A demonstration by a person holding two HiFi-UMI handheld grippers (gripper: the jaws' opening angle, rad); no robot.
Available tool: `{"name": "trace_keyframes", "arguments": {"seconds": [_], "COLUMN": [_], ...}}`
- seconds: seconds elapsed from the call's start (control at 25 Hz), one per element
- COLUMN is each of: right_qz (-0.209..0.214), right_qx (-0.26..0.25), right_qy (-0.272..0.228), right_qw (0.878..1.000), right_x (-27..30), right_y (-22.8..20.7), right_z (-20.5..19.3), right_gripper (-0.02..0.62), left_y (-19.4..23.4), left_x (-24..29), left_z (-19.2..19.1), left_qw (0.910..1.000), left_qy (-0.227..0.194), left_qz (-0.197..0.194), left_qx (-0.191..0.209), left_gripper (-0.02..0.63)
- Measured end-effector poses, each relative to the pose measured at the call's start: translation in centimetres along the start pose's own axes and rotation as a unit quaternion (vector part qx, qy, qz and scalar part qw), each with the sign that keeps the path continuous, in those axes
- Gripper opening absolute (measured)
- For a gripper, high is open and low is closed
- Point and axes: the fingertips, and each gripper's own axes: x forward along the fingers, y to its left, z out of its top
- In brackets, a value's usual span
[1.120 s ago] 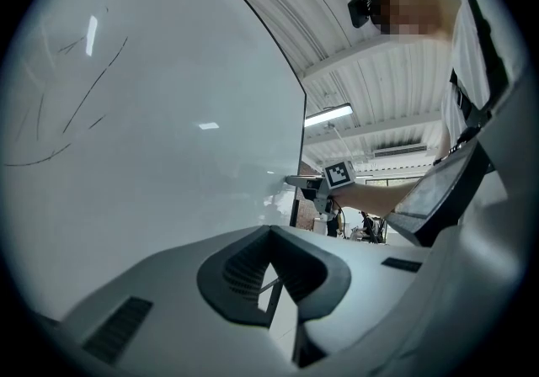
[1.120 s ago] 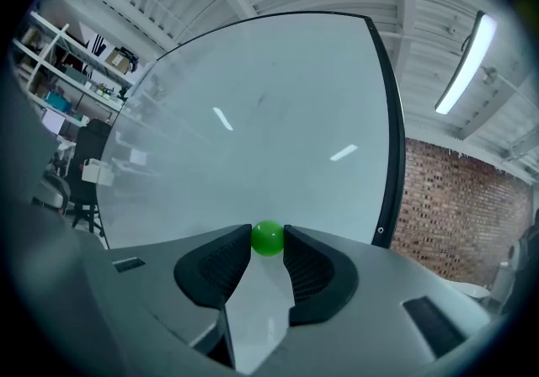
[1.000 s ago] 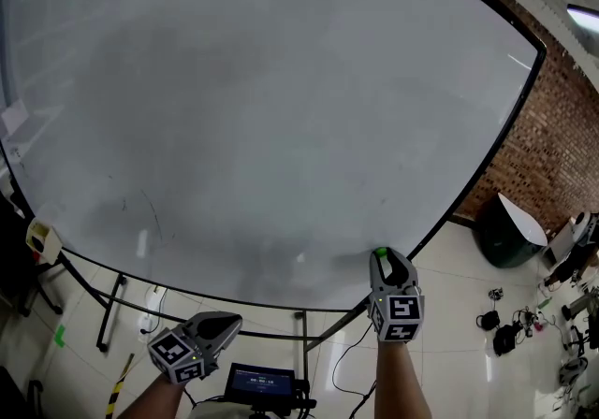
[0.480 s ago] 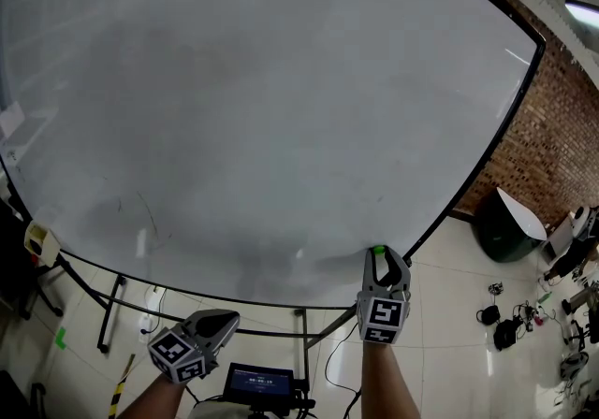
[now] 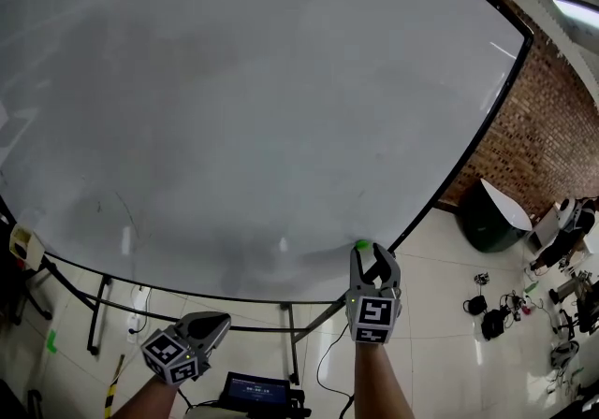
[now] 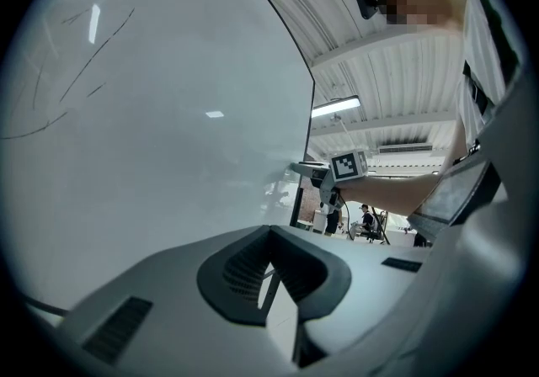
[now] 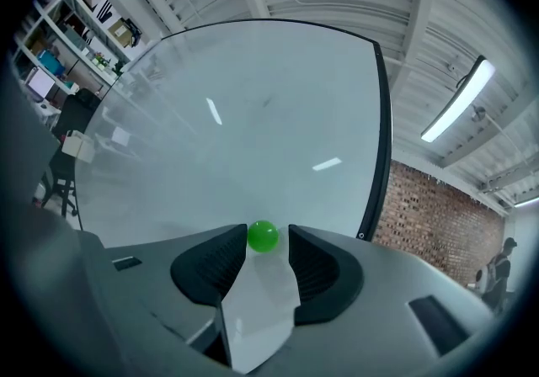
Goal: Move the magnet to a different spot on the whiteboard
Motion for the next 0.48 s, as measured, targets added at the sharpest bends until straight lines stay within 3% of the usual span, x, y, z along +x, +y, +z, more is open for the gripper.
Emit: {"name": "trace_keyframes", "arguments": {"seconds": [0.12, 0.32, 0.48], "right_qz": [0.008, 0.036, 0.066], "right_qx": [0.016, 0.048, 0.065], "right_qy": [-0.007, -0.013, -0.025], "right_qw": [1.0, 0.998, 0.995], "right_x": [-1.0, -4.7, -6.8], "right_y": [-0.3, -1.6, -3.4], "right_z": [-0.1, -0.9, -1.0], "right_gripper": [0.18, 0.111, 0.038], "left_y": [-0.5, -3.0, -5.1], "left_x": [0.3, 0.4, 2.1], "left_z": [-0.2, -0.2, 0.5], "left_qw": [1.0, 0.9997, 0.9996], "left_qy": [0.006, 0.009, -0.009], "left_qz": [-0.001, 0.024, 0.021], "left_qx": [-0.001, 0.004, 0.019], "left_gripper": [0.023, 0.023, 0.023]}}
